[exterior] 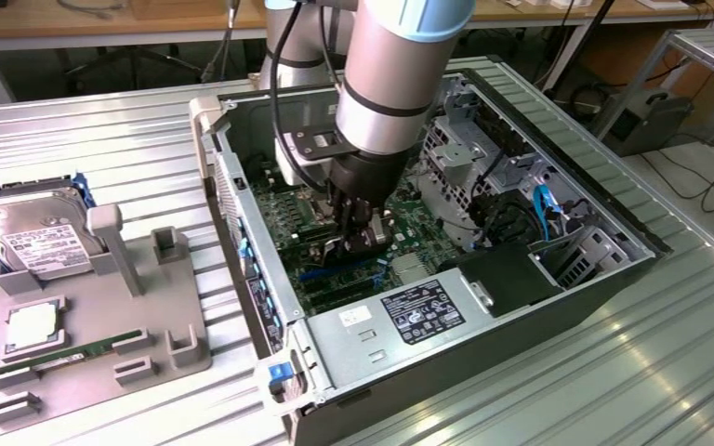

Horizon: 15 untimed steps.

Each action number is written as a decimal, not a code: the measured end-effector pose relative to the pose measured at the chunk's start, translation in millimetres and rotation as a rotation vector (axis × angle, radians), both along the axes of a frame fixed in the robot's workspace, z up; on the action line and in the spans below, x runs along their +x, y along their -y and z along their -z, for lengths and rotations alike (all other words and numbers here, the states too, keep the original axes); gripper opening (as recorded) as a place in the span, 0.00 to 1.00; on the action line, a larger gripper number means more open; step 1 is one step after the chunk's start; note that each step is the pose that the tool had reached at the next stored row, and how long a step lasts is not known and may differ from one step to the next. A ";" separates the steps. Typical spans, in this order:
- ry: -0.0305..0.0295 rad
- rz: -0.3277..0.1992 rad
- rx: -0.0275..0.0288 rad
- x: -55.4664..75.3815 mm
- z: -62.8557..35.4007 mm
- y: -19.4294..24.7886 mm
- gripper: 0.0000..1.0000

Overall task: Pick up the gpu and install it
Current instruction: 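Insert the gpu into the slot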

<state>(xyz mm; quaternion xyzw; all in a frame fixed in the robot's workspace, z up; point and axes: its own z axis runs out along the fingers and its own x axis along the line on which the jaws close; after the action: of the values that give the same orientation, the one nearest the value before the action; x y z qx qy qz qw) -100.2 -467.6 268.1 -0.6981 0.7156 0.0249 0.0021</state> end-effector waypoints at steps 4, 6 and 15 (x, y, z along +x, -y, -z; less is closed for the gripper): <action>0.0001 -0.006 0.0019 -0.7 0.5 -0.8 0.26; 0.0000 -0.008 0.0017 -1.4 1.1 -1.0 0.26; 0.0000 -0.022 0.0031 -4.4 7.4 -1.3 0.26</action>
<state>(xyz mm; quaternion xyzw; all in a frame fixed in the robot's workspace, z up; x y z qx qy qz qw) -104.6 -466.4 260.7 -0.7057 0.7080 0.0260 0.0030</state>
